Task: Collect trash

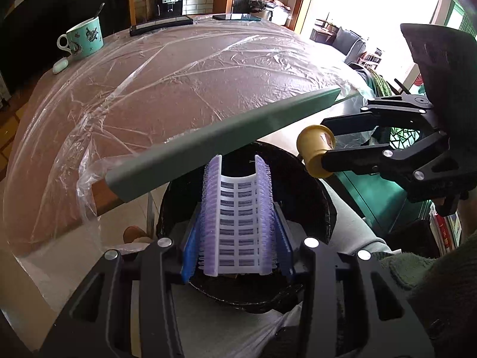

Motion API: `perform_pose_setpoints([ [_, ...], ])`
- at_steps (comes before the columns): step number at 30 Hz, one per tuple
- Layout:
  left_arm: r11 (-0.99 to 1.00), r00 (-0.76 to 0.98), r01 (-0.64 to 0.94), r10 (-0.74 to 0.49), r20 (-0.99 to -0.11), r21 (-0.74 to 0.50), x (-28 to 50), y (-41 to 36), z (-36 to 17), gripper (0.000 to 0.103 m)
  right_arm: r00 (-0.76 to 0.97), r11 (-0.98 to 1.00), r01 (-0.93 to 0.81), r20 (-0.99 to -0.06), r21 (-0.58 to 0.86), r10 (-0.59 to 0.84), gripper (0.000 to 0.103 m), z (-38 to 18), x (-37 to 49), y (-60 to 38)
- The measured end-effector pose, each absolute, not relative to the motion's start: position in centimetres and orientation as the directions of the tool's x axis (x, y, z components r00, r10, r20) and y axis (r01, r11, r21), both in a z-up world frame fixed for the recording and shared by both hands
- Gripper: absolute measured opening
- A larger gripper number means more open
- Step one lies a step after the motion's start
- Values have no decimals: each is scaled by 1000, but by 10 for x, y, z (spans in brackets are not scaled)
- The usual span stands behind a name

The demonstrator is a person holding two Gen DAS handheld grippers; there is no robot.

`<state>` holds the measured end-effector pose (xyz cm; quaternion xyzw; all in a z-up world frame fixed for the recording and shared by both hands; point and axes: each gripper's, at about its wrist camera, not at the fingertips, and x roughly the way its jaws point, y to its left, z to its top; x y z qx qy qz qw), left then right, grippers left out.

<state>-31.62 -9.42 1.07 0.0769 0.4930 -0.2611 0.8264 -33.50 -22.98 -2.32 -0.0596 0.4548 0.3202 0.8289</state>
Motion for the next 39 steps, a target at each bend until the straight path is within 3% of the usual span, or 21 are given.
perform_pose_setpoints([
  [22,871,349,489,-241,-906,-44,-305,-107,-47,45,337,830,-536,-861,157,380,44,-87,-322,-220],
  [23,867,350,495,-246,-904,-45,-305,-108,-46,47,329,825,-543,-864,157,381,44,-88,-323,-219],
  [24,867,351,497,-245,-904,-42,-304,-109,-46,65,338,828,-542,-864,145,373,45,-88,-323,-218],
  [25,869,360,493,-239,-902,-34,-303,-111,-45,83,348,836,-532,-864,137,363,58,-89,-323,-219],
  [27,866,365,498,-260,-894,-49,-304,-111,-43,85,359,846,-511,-856,153,372,72,-88,-323,-223],
  [33,864,341,492,-306,-889,-108,-302,-103,-22,85,375,843,-501,-829,197,416,73,-60,-326,-235],
  [36,838,381,520,-402,-833,-166,-307,-92,20,85,437,831,-514,-768,213,467,83,-19,-323,-246],
  [37,838,420,521,-418,-805,-163,-306,-88,39,87,470,833,-513,-743,210,476,90,-7,-321,-250],
  [39,862,532,493,-407,-742,-120,-298,-79,73,102,555,848,-492,-680,194,478,99,22,-310,-259],
])
